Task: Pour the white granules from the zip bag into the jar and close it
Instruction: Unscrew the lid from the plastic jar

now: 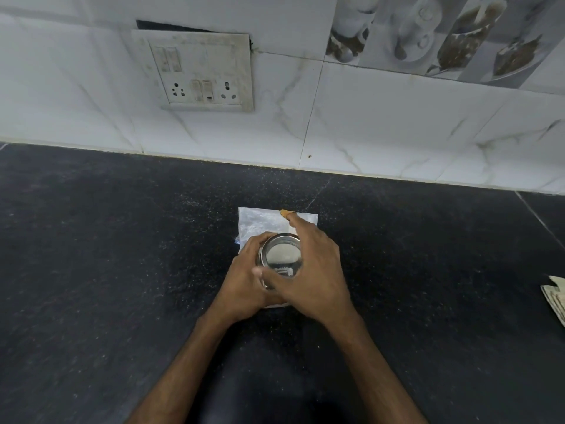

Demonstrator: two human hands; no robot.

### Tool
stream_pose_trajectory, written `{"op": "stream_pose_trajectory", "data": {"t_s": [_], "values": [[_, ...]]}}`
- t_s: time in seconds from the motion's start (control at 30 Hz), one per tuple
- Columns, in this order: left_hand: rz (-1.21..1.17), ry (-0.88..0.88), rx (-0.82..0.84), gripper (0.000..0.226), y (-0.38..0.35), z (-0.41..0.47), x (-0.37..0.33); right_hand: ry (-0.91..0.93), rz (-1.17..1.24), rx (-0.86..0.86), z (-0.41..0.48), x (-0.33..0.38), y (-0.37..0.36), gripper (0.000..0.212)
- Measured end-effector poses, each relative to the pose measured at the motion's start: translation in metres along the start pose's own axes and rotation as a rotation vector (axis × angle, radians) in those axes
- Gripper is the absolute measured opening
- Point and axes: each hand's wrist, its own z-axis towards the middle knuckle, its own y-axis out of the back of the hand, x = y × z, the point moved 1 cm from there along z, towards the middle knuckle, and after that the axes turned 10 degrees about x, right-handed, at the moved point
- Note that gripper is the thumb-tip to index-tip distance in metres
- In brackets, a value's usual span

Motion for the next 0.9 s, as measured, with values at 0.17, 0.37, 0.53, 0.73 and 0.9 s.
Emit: {"op": "stream_pose_trajectory", "data": {"t_s": [0.17, 0.37, 0.53, 0.73, 0.9], "values": [[-0.004, 0.006, -0.001, 0.099, -0.0006, 0.0007, 0.0011, 0.062, 0.065, 0.064, 0.0004, -0.0042, 0.0003, 0.08], [-0.015, 0.005, -0.002, 0.099, -0.0016, 0.0006, 0.004, 0.002, 0.072, 0.027, -0.0028, -0.001, -0.0003, 0.085], [-0.014, 0.003, -0.003, 0.1, -0.0018, 0.0012, 0.0039, 0.077, 0.057, 0.087, -0.0001, -0.0083, 0.0049, 0.088], [-0.007, 0.002, -0.002, 0.101, -0.0019, 0.001, 0.0043, 0.026, 0.106, 0.015, -0.0063, -0.007, -0.0015, 0.079], [-0.018, 0.002, -0.004, 0.099, -0.0023, 0.001, 0.0058, 0.066, -0.002, 0.039, -0.0018, -0.0071, 0.0042, 0.089]]}}
